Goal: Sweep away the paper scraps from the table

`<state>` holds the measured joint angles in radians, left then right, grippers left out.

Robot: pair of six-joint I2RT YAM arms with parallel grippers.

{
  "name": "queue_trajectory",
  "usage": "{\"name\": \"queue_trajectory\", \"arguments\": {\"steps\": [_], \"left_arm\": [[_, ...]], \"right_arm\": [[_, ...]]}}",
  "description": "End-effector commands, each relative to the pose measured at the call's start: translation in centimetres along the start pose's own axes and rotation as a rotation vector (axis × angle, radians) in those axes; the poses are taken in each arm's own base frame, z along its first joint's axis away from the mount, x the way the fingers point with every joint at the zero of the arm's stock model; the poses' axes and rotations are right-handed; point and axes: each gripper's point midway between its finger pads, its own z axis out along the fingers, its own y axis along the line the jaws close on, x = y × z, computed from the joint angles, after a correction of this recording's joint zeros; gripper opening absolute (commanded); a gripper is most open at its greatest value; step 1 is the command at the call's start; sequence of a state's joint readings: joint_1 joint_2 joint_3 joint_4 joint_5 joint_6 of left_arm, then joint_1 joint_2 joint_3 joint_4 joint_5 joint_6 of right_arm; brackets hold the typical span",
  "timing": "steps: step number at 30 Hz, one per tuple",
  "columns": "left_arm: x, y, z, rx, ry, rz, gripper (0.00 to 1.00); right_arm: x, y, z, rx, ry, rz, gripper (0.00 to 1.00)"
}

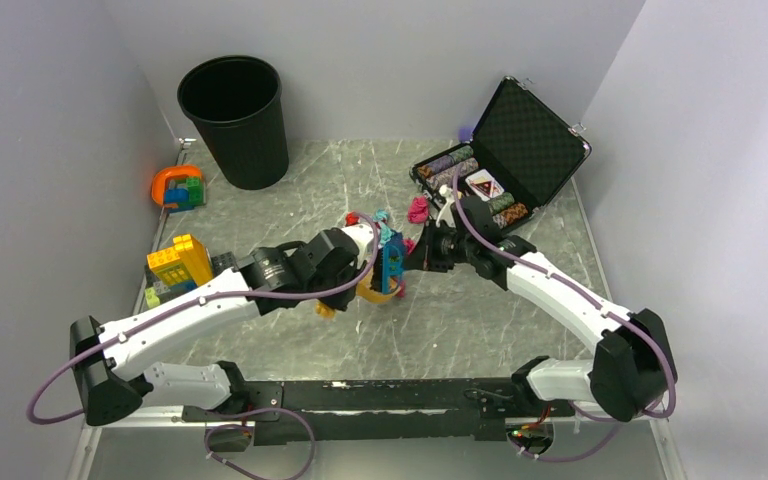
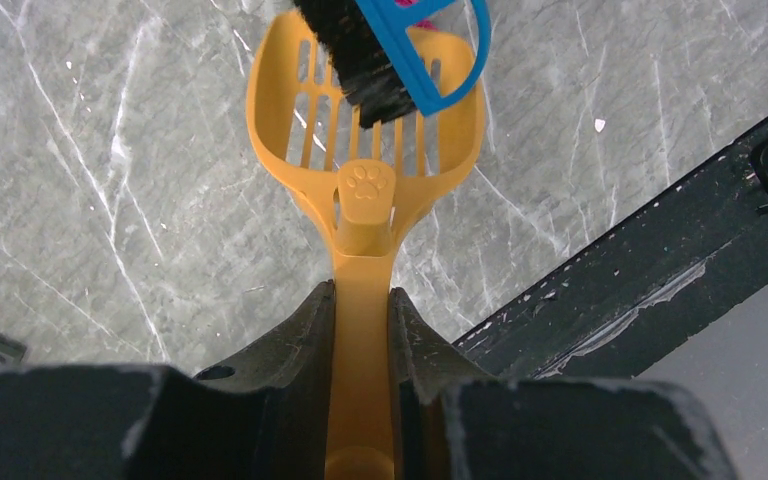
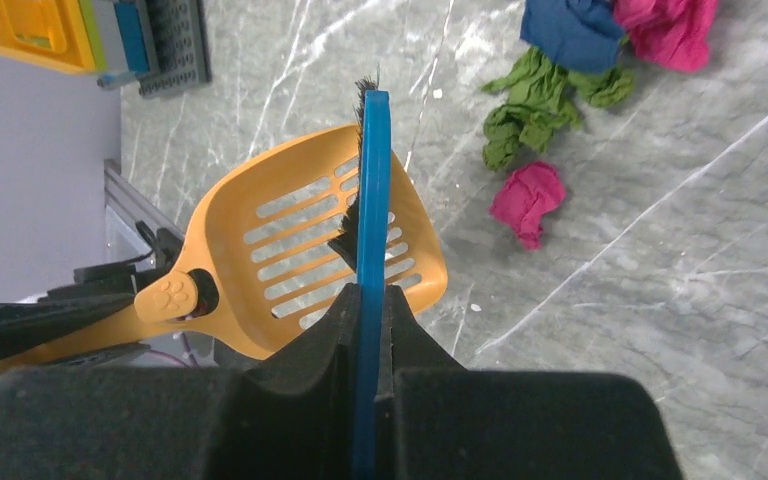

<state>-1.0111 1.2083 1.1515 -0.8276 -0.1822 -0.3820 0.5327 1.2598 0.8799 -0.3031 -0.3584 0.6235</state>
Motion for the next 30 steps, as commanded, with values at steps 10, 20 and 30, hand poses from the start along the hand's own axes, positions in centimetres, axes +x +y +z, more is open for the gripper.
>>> {"name": "queue_trajectory", "arguments": {"steps": [10,20,30], "left_arm": [[2.6,0.1,1.5,0.016,0.047,-0.004,0.0],[5.1,-0.6,3.4,0.03,0.139,0.015,0.0],[5.1,-1.6,5.4,0.012,0.166,-0.027,0.0]], "right_arm": [[-5.2,0.1,-2.9,0.207,-0.107,-0.184,0.0],[-11.4,-7.2,-3.4,0.767,-0.042,-0.422,0.0],[-12.4,-7.4,3.5,0.76,0.238,-0.877,0.0]]}}
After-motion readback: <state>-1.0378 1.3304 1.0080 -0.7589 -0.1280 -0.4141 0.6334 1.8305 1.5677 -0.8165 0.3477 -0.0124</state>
